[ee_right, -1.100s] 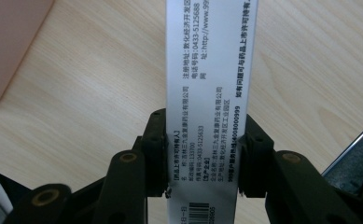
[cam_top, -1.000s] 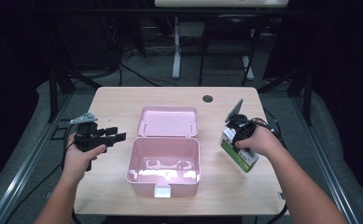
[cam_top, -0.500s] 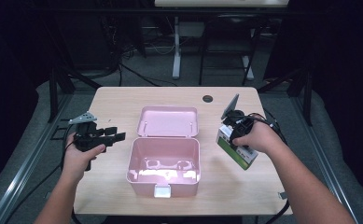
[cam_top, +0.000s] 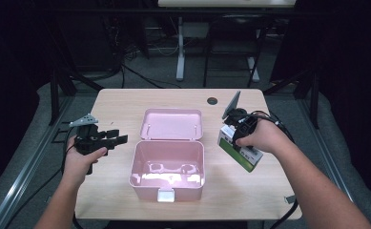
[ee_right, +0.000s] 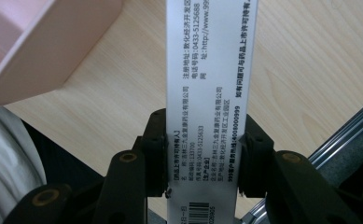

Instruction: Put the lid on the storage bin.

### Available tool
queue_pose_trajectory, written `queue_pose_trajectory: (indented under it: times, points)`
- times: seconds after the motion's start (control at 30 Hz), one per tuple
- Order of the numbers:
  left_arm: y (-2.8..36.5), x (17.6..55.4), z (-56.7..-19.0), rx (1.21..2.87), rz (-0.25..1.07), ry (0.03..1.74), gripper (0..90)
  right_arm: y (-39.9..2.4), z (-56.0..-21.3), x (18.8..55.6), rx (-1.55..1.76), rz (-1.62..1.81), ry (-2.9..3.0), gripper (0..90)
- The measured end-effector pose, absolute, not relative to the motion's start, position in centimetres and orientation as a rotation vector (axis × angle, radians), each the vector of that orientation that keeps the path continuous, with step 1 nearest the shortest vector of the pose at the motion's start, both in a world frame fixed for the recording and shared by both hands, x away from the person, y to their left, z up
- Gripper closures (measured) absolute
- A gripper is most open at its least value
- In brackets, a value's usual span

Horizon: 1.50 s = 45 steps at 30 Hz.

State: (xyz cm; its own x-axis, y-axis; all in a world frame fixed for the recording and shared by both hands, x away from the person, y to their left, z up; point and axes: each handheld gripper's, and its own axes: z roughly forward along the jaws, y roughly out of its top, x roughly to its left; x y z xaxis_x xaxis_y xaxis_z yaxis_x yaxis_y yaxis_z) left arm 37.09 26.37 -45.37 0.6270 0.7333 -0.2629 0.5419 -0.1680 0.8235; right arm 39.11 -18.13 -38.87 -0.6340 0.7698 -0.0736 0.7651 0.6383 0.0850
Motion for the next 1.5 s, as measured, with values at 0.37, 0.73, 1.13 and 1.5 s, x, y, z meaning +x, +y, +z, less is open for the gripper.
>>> queue_pose_trajectory:
  times: [0.37,0.73,1.13,1.5]
  points:
    - [26.4,37.1,-45.3,1.845,0.239,1.025,44.6,-16.4,-36.6,38.1,1.218,0.08,2.788,61.4]
    - [26.5,37.1,-45.3,1.836,0.238,1.025,44.6,-15.1,-35.9,37.6,1.16,0.079,2.814,61.4]
    - [26.4,37.1,-45.4,1.838,0.236,1.022,44.6,-13.0,-35.1,36.7,1.059,0.113,2.857,61.5]
    - [26.4,37.1,-45.5,1.84,0.233,1.023,44.6,-9.4,-34.7,36.2,0.911,0.116,2.921,61.6]
